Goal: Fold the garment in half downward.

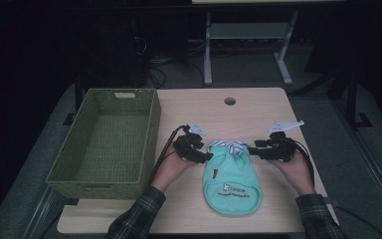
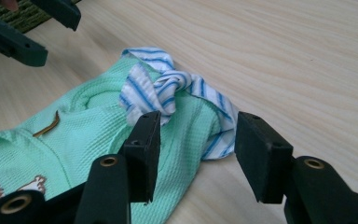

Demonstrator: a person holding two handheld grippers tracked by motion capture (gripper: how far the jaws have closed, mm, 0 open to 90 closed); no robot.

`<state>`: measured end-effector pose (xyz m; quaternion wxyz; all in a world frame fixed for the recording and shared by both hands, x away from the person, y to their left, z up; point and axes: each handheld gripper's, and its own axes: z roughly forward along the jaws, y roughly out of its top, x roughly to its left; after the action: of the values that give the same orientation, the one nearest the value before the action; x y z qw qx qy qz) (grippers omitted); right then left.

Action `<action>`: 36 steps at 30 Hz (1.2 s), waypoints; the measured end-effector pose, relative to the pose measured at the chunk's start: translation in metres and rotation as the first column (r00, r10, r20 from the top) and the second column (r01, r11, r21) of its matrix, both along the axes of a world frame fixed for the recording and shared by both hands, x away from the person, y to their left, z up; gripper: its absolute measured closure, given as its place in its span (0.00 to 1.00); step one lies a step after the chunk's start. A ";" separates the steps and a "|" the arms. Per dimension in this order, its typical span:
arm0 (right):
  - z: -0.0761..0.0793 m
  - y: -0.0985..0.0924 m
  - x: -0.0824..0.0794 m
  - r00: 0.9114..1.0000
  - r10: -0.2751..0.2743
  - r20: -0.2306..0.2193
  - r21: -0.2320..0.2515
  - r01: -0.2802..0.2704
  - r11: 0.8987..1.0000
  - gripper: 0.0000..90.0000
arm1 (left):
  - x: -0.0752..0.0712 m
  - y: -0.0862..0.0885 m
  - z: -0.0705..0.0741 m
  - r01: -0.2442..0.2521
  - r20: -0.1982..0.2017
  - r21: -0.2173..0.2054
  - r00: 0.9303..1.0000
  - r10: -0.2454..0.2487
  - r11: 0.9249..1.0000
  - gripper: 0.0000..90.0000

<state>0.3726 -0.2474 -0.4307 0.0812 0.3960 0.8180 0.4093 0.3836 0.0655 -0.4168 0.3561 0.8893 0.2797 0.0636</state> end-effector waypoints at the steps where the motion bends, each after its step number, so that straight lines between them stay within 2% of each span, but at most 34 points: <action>1: 0.000 0.000 0.001 1.000 -0.002 -0.001 0.003 0.002 1.000 0.57 | 0.003 -0.001 0.001 -0.003 0.007 0.005 1.000 0.003 1.000 0.46; 6: 0.001 -0.002 0.007 1.000 -0.010 0.005 0.014 0.010 1.000 0.61 | 0.012 -0.004 0.001 -0.017 0.015 0.000 1.000 0.017 1.000 0.46; 11: 0.000 -0.003 0.013 1.000 -0.011 0.005 0.020 0.011 1.000 0.63 | 0.020 -0.008 -0.004 -0.026 0.003 -0.015 1.000 0.026 1.000 0.46; 20: -0.002 -0.002 0.025 1.000 -0.019 0.006 0.019 0.019 1.000 0.68 | 0.039 -0.015 -0.011 -0.011 -0.020 -0.013 1.000 0.011 1.000 0.46; 21: -0.003 -0.001 0.026 1.000 -0.025 -0.005 0.020 0.025 0.999 0.68 | 0.041 -0.016 -0.012 -0.010 -0.021 -0.009 1.000 0.010 1.000 0.46; 25: -0.010 0.002 0.031 1.000 -0.020 -0.014 0.018 0.021 1.000 0.69 | 0.048 -0.018 -0.016 -0.026 -0.029 -0.015 0.999 0.026 1.000 0.46; 29: -0.019 0.006 0.037 0.999 -0.014 -0.034 0.016 0.015 1.000 0.70 | 0.056 -0.021 -0.022 -0.023 -0.054 0.003 0.998 0.024 1.000 0.47; 31: -0.023 0.008 0.039 0.999 -0.011 -0.044 0.019 0.012 1.000 0.70 | 0.059 -0.022 -0.025 -0.033 -0.053 -0.007 0.998 0.032 0.999 0.48; 35: -0.031 0.011 0.043 0.999 -0.008 -0.052 0.024 0.009 1.000 0.72 | 0.063 -0.022 -0.031 -0.027 -0.068 0.022 0.997 0.028 0.999 0.49; 36: -0.034 0.012 0.044 0.998 -0.005 -0.055 0.025 0.007 1.000 0.72 | 0.063 -0.022 -0.033 -0.037 -0.072 0.015 0.997 0.038 0.999 0.50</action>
<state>0.4164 -0.2351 -0.4645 0.0549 0.4107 0.8135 0.4081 0.4465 0.0431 -0.4501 0.3384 0.8881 0.3084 0.0401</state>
